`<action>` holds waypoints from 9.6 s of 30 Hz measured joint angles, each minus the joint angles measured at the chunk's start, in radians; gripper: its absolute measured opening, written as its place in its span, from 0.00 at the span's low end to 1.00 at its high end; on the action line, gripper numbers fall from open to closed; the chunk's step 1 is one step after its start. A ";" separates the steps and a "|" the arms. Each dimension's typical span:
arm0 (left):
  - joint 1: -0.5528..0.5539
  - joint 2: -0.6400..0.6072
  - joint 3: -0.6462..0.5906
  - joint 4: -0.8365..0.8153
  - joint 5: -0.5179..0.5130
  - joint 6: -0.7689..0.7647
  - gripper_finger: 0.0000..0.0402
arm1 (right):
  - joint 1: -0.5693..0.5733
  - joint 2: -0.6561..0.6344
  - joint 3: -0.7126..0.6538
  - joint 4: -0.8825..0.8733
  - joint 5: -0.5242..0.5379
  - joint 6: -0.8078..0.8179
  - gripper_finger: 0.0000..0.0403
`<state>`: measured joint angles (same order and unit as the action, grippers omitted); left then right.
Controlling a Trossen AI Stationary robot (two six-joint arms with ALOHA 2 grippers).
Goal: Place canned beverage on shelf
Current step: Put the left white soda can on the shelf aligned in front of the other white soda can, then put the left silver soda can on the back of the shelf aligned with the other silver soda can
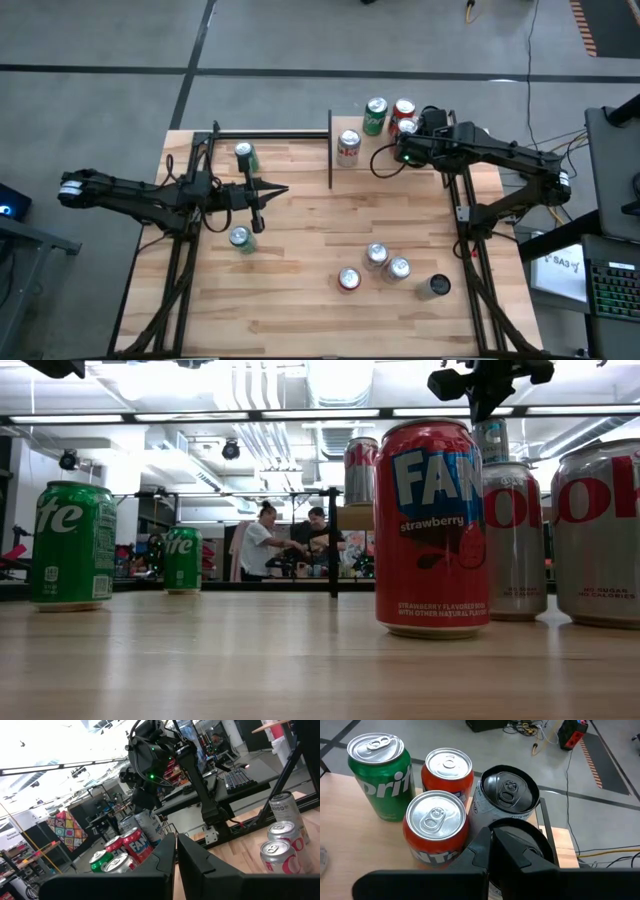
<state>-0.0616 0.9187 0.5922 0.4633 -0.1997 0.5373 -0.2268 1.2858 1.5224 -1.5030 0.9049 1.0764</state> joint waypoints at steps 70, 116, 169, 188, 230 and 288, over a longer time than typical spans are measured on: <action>0.000 0.000 0.000 0.000 0.000 0.000 0.00 | 0.073 -0.044 0.007 0.069 0.065 -0.098 0.03; -0.015 0.028 -0.007 -0.037 0.028 -0.634 0.00 | 0.840 -0.091 -0.452 1.514 -0.716 -1.144 0.03; -0.197 0.352 -0.013 0.248 0.044 -0.597 0.00 | 0.717 0.077 -0.331 0.707 -0.454 -0.677 0.07; -0.196 0.352 -0.002 0.246 -0.068 -0.503 0.00 | 0.717 0.160 -0.190 0.431 -0.514 -0.419 0.84; -0.192 0.351 -0.002 0.245 -0.108 -0.494 0.01 | 0.558 0.352 -0.191 0.438 -0.586 -0.618 0.71; -0.179 0.709 0.127 0.198 -0.517 -0.366 0.71 | 0.442 0.309 -0.153 1.076 -0.324 -1.007 0.76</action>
<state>-0.2401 1.6279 0.7190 0.6616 -0.7168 0.1717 0.2153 1.5948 1.3697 -0.4269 0.5807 0.0696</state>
